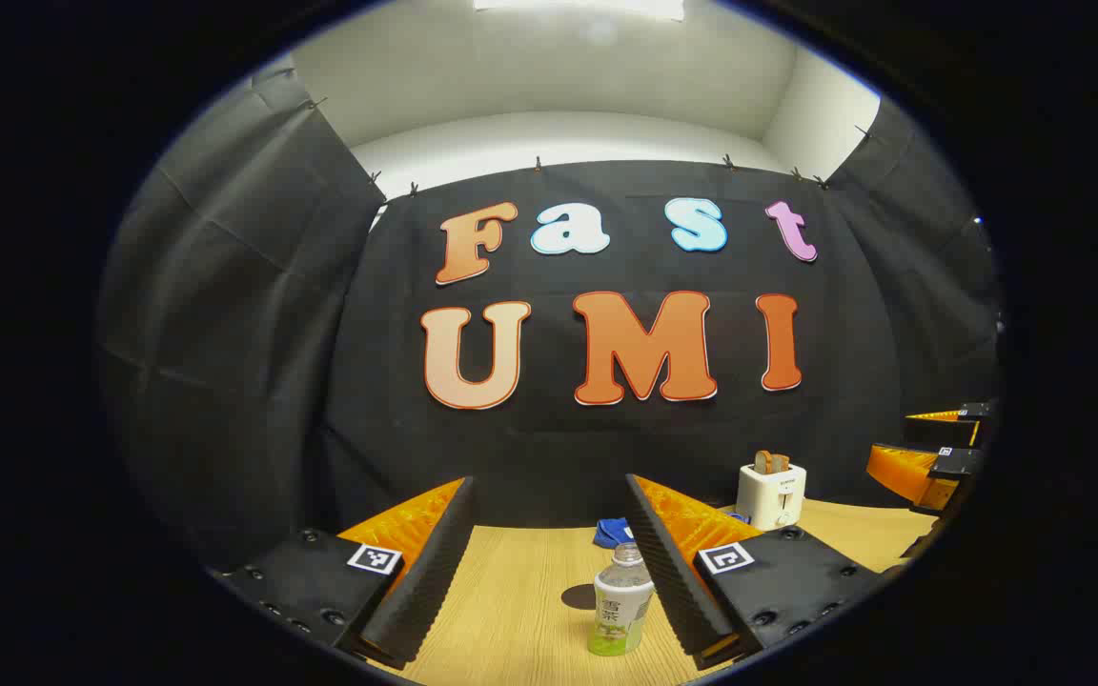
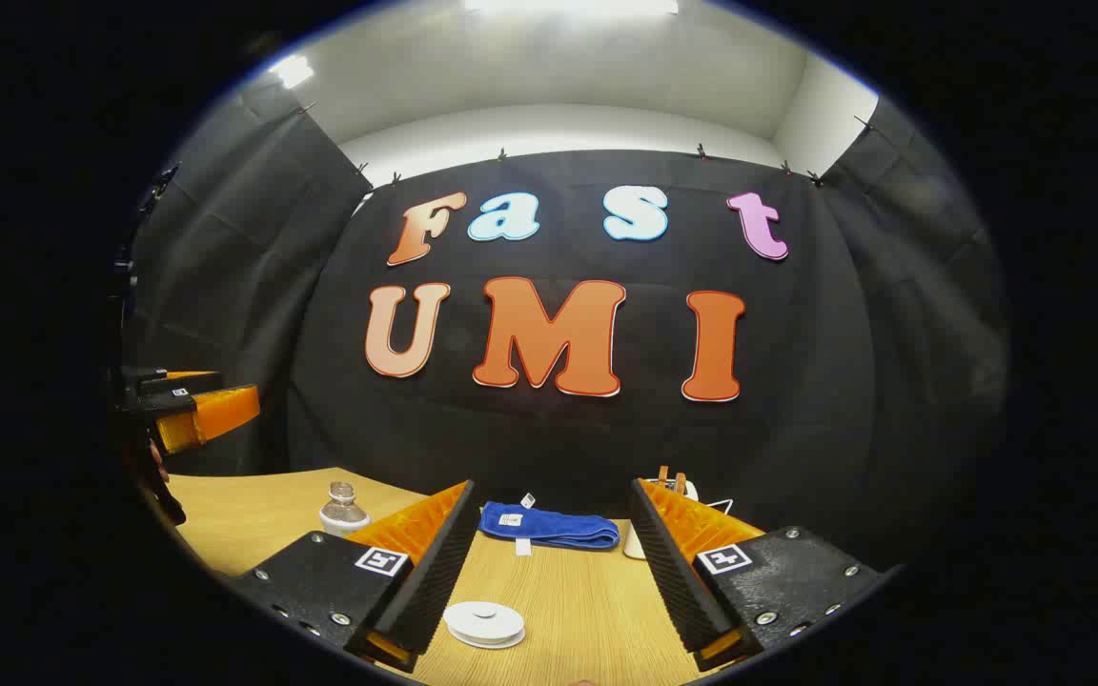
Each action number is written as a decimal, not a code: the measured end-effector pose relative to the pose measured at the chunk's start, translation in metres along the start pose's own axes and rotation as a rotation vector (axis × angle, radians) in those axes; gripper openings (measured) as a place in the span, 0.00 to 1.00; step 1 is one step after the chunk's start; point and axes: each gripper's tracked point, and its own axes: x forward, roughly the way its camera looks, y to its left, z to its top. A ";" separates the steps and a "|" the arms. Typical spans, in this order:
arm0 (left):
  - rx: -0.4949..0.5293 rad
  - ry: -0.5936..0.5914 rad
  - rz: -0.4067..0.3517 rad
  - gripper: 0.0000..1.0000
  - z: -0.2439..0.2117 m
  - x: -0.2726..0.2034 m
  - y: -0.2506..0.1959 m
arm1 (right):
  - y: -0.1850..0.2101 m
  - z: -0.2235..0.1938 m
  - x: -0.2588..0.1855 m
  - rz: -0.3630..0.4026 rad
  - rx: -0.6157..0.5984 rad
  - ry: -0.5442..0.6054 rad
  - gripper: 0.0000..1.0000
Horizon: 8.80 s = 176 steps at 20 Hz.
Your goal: Open the teacup lid with one hand, grasp the water bottle and pour water into the teacup with the other hand; after pouring, place the water bottle on the coaster and then close the teacup lid.
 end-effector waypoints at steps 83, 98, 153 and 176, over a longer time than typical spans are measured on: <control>0.410 0.389 -0.060 0.67 -0.202 0.060 -0.047 | -0.039 -0.144 0.028 0.074 0.109 0.344 0.21; 1.024 0.284 -0.292 0.65 -0.226 0.037 -0.106 | -0.070 -0.141 0.000 -0.010 0.110 0.316 0.21; 2.012 -0.072 -0.473 0.68 -0.177 0.080 -0.156 | -0.095 -0.156 -0.021 0.000 0.072 0.327 0.21; 2.263 -0.261 -0.435 0.68 -0.128 0.108 -0.171 | -0.097 -0.163 -0.021 0.002 0.048 0.335 0.22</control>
